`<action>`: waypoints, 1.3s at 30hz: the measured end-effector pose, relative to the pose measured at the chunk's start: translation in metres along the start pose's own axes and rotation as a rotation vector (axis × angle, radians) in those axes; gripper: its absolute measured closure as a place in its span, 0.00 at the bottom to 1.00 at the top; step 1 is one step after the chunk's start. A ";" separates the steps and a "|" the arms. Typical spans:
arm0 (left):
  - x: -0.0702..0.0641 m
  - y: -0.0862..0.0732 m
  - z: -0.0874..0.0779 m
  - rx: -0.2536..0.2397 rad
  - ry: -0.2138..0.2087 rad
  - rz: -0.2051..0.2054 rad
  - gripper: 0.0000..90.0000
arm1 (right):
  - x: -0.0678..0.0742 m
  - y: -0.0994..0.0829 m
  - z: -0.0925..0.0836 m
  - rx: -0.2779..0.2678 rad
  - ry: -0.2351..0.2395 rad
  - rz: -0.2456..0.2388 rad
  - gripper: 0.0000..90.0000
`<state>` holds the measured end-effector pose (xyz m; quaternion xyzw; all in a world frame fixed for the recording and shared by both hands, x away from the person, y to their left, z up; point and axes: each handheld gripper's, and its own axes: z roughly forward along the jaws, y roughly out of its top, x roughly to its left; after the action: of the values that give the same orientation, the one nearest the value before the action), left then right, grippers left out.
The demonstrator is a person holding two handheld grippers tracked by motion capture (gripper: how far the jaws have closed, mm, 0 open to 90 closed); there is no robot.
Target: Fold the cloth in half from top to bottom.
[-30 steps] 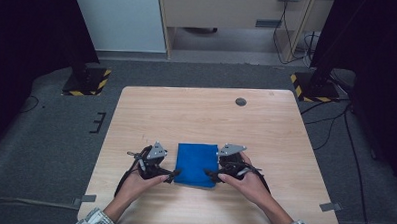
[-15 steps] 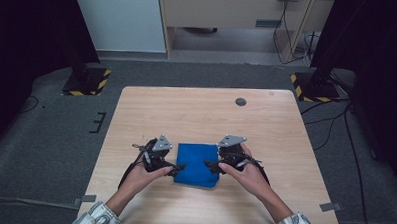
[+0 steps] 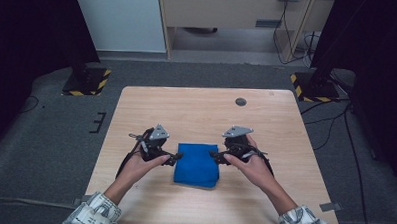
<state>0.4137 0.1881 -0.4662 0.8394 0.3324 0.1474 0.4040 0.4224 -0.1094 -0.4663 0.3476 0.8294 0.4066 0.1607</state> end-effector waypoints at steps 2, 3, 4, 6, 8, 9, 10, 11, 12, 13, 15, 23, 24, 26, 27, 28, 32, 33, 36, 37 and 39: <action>0.003 -0.001 -0.001 0.005 0.009 -0.002 0.04 | -0.004 0.001 -0.002 -0.005 -0.006 0.006 0.09; 0.005 -0.002 -0.002 0.004 0.013 -0.007 0.04 | -0.006 0.001 -0.003 -0.007 -0.010 0.013 0.09; 0.007 -0.003 -0.003 0.004 0.017 -0.009 0.04 | -0.008 0.001 -0.004 -0.008 -0.012 0.018 0.09; 0.011 -0.005 -0.006 0.004 0.031 -0.015 0.04 | -0.013 0.001 -0.007 -0.009 -0.021 0.027 0.09; 0.015 -0.007 -0.007 0.006 0.037 -0.023 0.04 | -0.017 0.000 -0.009 -0.012 -0.029 0.032 0.08; 0.017 -0.009 -0.009 0.008 0.040 -0.026 0.04 | -0.019 -0.001 -0.010 -0.013 -0.036 0.036 0.09; 0.020 -0.011 -0.010 0.011 0.046 -0.031 0.04 | -0.021 -0.002 -0.011 -0.012 -0.040 0.039 0.08; 0.021 -0.012 -0.011 0.011 0.049 -0.033 0.04 | -0.024 -0.003 -0.013 -0.011 -0.043 0.043 0.08; 0.023 -0.013 -0.012 0.011 0.053 -0.038 0.04 | -0.025 -0.004 -0.014 -0.011 -0.047 0.041 0.08; 0.026 -0.015 -0.014 0.011 0.060 -0.042 0.04 | -0.027 -0.005 -0.015 -0.012 -0.051 0.045 0.09; 0.030 -0.017 -0.017 0.011 0.067 -0.049 0.04 | -0.030 -0.007 -0.018 -0.014 -0.058 0.054 0.09; 0.043 -0.020 -0.025 0.012 0.101 -0.065 0.04 | -0.044 -0.012 -0.026 -0.023 -0.084 0.077 0.08; 0.045 -0.021 -0.026 0.010 0.102 -0.069 0.04 | -0.045 -0.012 -0.027 -0.024 -0.088 0.083 0.08; 0.047 -0.021 -0.026 0.011 0.110 -0.075 0.04 | -0.048 -0.013 -0.028 -0.029 -0.093 0.089 0.08; 0.049 -0.021 -0.027 0.014 0.111 -0.077 0.04 | -0.049 -0.013 -0.030 -0.026 -0.094 0.093 0.08; 0.050 -0.022 -0.027 0.017 0.111 -0.078 0.04 | -0.051 -0.014 -0.030 -0.028 -0.098 0.094 0.08; 0.057 -0.025 -0.031 0.010 0.129 -0.100 0.04 | -0.059 -0.018 -0.035 -0.030 -0.118 0.103 0.08; 0.058 -0.025 -0.031 0.011 0.133 -0.105 0.04 | -0.061 -0.020 -0.037 -0.032 -0.122 0.109 0.08; 0.064 -0.030 -0.033 0.021 0.146 -0.116 0.04 | -0.069 -0.026 -0.044 -0.036 -0.139 0.126 0.08; 0.066 -0.031 -0.033 0.024 0.150 -0.121 0.04 | -0.072 -0.028 -0.046 -0.039 -0.144 0.132 0.08; 0.070 -0.034 -0.035 0.028 0.157 -0.128 0.04 | -0.078 -0.033 -0.050 -0.041 -0.159 0.144 0.08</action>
<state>0.4321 0.2708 -0.4722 0.8080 0.4178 0.1820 0.3733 0.4353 -0.2066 -0.4626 0.4344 0.7784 0.4050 0.2035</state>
